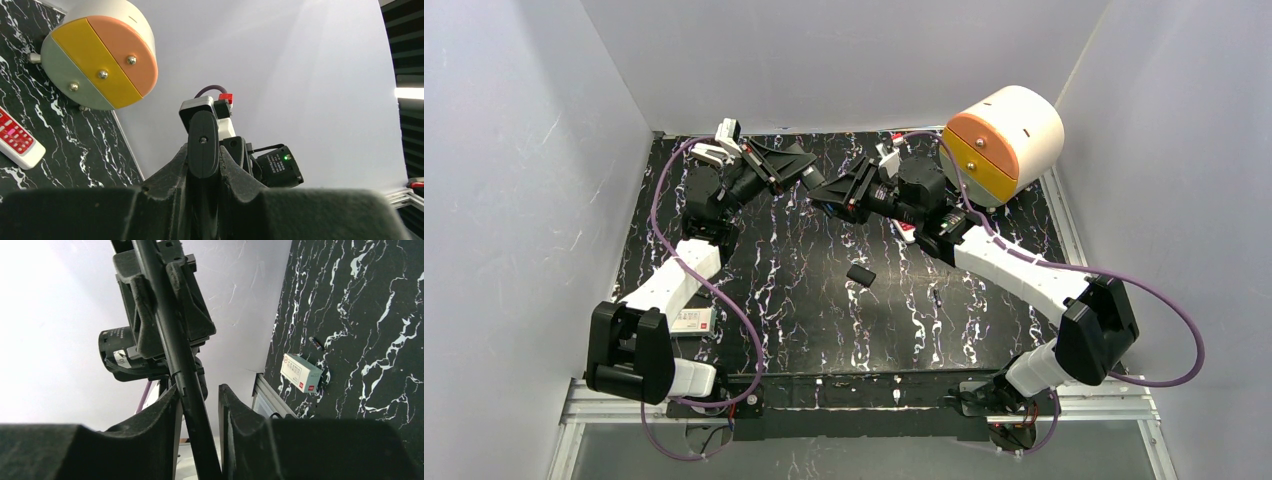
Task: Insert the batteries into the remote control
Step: Load the battery into the remote control, then pick up the battery from the center of the board.
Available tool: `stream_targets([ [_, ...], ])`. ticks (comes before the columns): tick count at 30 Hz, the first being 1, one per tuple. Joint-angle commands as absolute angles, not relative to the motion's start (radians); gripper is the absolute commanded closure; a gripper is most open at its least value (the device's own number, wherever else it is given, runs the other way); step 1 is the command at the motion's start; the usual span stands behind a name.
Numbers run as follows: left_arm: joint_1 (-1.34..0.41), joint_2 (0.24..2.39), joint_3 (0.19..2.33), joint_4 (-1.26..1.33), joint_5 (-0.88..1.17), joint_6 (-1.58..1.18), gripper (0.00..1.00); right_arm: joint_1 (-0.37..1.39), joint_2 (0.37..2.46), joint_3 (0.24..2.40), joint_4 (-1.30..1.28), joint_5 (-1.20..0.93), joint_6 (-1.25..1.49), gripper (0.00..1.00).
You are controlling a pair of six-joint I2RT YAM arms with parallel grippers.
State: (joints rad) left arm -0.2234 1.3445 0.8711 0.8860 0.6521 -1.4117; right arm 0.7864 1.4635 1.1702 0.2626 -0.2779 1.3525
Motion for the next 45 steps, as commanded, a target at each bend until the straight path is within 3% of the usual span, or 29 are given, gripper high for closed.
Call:
stream_targets([
  [1, -0.227, 1.322, 0.917, 0.927, 0.658, -1.383, 1.00, 0.791, 1.451, 1.203, 0.302, -0.287, 1.348, 0.68],
  [3, -0.227, 1.320, 0.917, 0.927, 0.659, -1.382, 1.00, 0.791, 1.446, 1.193, 0.331, -0.287, 1.347, 0.62],
  [7, -0.227, 1.312, 0.900, 0.915, 0.661, -1.356, 1.00, 0.780, 1.427, 1.185, 0.364, -0.279, 1.311, 0.26],
  [9, -0.226, 1.301, 0.886, 0.888, 0.661, -1.322, 1.00, 0.769, 1.409, 1.185, 0.357, -0.281, 1.250, 0.17],
  [11, -0.221, 1.281, 0.867, 0.850, 0.661, -1.264, 1.00, 0.747, 1.381, 1.176, 0.307, -0.288, 1.180, 0.15],
  [16, -0.198, 1.175, 0.810, 0.667, 0.634, -1.057, 1.00, 0.644, 1.246, 1.080, 0.101, -0.231, 0.963, 0.15],
  [22, -0.187, 1.049, 0.754, 0.378, 0.572, -0.856, 1.00, 0.596, 1.175, 1.087, -0.440, 0.146, 0.571, 0.17],
  [27, -0.187, 1.007, 0.729, 0.278, 0.562, -0.795, 1.00, 0.595, 1.235, 1.080, -0.747, 0.401, 0.493, 0.19],
  [33, -0.186, 1.028, 0.728, 0.253, 0.586, -0.785, 1.00, 0.587, 1.300, 1.004, -0.779, 0.354, 0.495, 0.29],
  [39, -0.186, 1.059, 0.732, 0.250, 0.611, -0.802, 1.00, 0.571, 1.384, 0.910, -0.701, 0.242, 0.495, 0.51],
  [45, -0.187, 1.052, 0.726, 0.250, 0.602, -0.798, 1.00, 0.558, 1.431, 0.854, -0.637, 0.195, 0.483, 0.55],
])
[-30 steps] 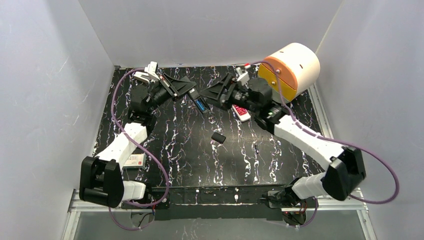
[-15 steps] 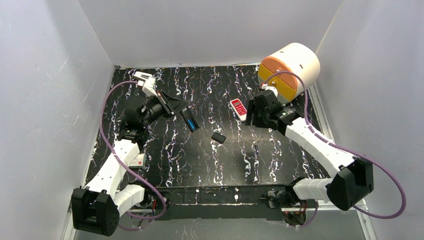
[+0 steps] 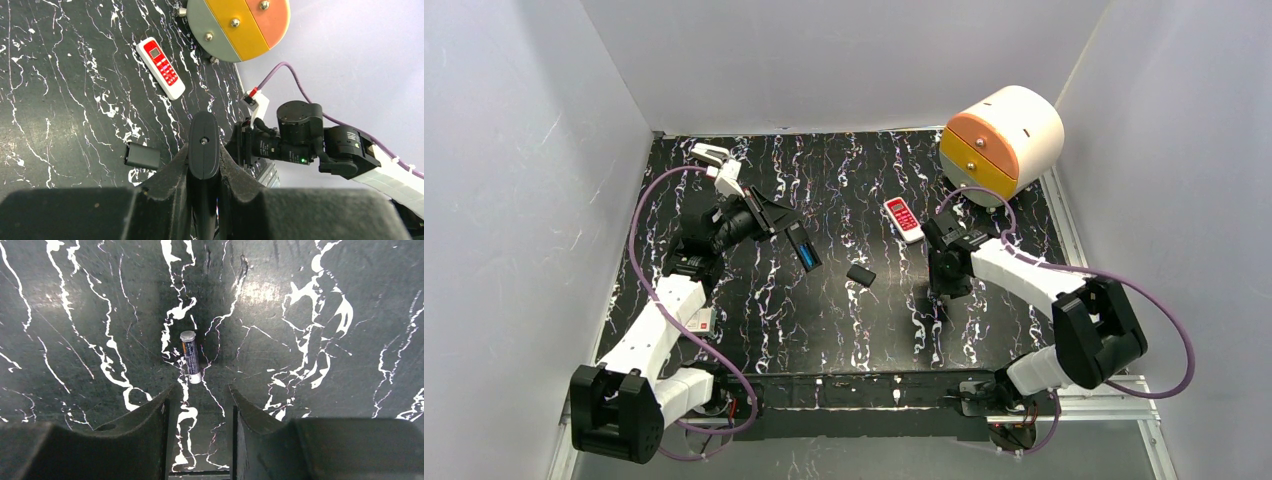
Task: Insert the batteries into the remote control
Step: Pick up the battery from the center of the board, then load the battery into the remote control.
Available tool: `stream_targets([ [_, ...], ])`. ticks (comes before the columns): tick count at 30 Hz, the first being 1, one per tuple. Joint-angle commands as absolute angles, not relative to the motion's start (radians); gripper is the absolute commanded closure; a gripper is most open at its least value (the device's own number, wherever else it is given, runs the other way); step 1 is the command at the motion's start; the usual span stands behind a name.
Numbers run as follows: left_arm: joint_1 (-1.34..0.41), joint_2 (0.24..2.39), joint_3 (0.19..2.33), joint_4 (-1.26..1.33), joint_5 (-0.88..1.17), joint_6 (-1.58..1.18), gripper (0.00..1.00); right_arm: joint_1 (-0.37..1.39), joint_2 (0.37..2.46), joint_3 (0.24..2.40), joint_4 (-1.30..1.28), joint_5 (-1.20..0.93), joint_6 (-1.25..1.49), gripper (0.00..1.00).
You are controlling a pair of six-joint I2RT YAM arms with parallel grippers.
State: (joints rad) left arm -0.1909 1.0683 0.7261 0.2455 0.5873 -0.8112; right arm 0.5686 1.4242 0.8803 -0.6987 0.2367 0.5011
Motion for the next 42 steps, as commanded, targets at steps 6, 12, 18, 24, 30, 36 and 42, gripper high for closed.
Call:
stream_targets([
  [6, -0.186, 1.040, 0.722, 0.250, 0.588, -0.796, 1.00, 0.555, 1.484, 0.821, -0.560, 0.171, 0.460, 0.63],
  [12, -0.186, 1.023, 0.716, 0.250, 0.588, -0.789, 1.00, 0.554, 1.512, 0.820, -0.529, 0.212, 0.453, 0.68],
  [18, -0.187, 1.053, 0.717, 0.249, 0.591, -0.803, 1.00, 0.553, 1.535, 0.816, -0.506, 0.204, 0.432, 0.84],
  [24, -0.216, 1.172, 0.722, 0.266, 0.589, -0.855, 1.00, 0.556, 1.472, 0.893, -0.581, 0.256, 0.463, 0.91],
  [30, -0.290, 1.312, 0.765, 0.301, 0.679, -0.875, 1.00, 0.608, 1.408, 1.056, -0.605, 0.096, 0.436, 0.90],
  [36, -0.326, 1.442, 0.771, 0.393, 0.777, -0.947, 1.00, 0.734, 1.407, 1.164, -0.531, -0.085, 0.464, 0.90],
  [42, -0.346, 1.479, 0.746, 0.491, 0.773, -0.986, 1.00, 0.803, 1.462, 1.234, -0.526, -0.134, 0.505, 0.90],
])
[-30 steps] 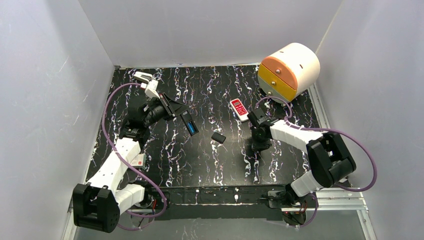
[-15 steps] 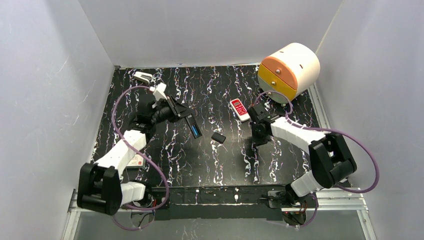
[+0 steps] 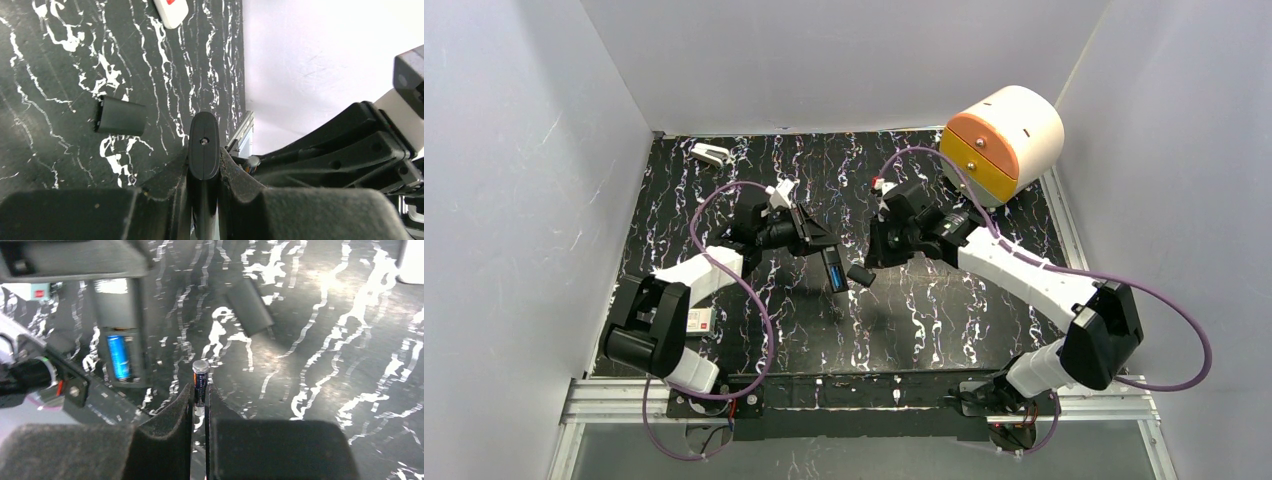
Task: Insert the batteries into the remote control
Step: Load the battery into the remote control.
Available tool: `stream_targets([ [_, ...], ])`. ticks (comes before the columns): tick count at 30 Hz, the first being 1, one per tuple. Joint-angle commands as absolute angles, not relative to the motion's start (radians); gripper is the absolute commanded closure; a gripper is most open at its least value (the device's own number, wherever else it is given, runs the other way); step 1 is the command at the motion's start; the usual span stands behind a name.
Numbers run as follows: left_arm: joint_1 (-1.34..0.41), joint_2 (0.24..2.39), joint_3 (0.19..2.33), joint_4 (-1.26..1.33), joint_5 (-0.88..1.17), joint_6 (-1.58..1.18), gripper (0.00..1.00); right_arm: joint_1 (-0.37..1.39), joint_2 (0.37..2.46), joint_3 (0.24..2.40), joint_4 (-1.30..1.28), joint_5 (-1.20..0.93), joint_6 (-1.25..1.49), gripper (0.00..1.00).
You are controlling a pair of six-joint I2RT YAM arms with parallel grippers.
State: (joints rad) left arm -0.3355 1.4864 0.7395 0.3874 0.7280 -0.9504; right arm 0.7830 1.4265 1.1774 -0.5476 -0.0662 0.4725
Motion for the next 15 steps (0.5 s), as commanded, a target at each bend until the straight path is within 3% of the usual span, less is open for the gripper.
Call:
stream_targets([
  [1, -0.348, 1.485, 0.743, 0.501, 0.771, -0.990, 1.00, 0.808, 1.472, 1.241, -0.523, -0.141, 0.507, 0.90],
  [15, -0.375, 1.468, 0.662, 0.592, 0.652, -0.972, 1.00, 0.892, 1.564, 1.320, -0.540, -0.126, 0.505, 0.89],
])
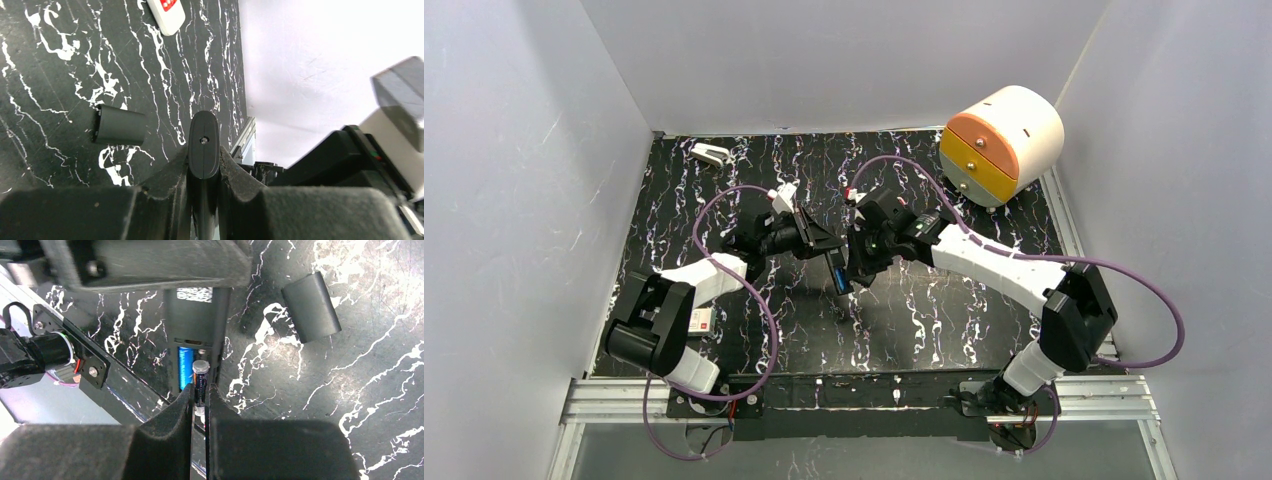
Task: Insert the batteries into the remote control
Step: Load the battery into the remote control.
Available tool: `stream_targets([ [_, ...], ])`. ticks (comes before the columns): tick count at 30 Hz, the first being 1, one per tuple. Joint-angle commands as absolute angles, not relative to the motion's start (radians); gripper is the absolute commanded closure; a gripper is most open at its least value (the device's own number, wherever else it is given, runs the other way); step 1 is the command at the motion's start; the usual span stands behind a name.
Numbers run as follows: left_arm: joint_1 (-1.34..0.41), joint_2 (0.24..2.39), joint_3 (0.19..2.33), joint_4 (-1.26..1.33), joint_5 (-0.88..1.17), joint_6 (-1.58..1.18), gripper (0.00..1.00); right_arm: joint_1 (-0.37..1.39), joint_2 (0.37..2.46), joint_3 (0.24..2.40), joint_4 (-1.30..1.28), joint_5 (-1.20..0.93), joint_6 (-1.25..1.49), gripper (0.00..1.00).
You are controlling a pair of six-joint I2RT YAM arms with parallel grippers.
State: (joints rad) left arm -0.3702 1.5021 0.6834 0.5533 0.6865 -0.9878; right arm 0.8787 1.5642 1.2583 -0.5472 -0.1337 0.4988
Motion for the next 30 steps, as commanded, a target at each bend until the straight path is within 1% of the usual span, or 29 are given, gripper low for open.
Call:
stream_targets([
  [1, -0.375, 1.465, 0.659, 0.593, 0.650, -0.970, 1.00, 0.897, 1.567, 1.323, -0.544, -0.120, 0.505, 0.89],
  [7, -0.377, 1.459, 0.659, 0.600, 0.653, -0.982, 1.00, 0.913, 1.597, 1.338, -0.574, -0.111, 0.505, 0.89],
  [16, -0.376, 1.463, 0.666, 0.611, 0.671, -1.000, 1.00, 0.918, 1.625, 1.330, -0.593, -0.098, 0.508, 0.84],
  [20, -0.376, 1.462, 0.668, 0.617, 0.681, -1.004, 1.00, 0.919, 1.631, 1.331, -0.588, -0.100, 0.509, 0.80],
  [27, -0.375, 1.462, 0.667, 0.617, 0.689, -1.014, 1.00, 0.919, 1.625, 1.333, -0.569, -0.101, 0.521, 0.72],
  [30, -0.376, 1.465, 0.669, 0.617, 0.688, -1.020, 1.00, 0.918, 1.613, 1.334, -0.555, -0.101, 0.531, 0.70],
])
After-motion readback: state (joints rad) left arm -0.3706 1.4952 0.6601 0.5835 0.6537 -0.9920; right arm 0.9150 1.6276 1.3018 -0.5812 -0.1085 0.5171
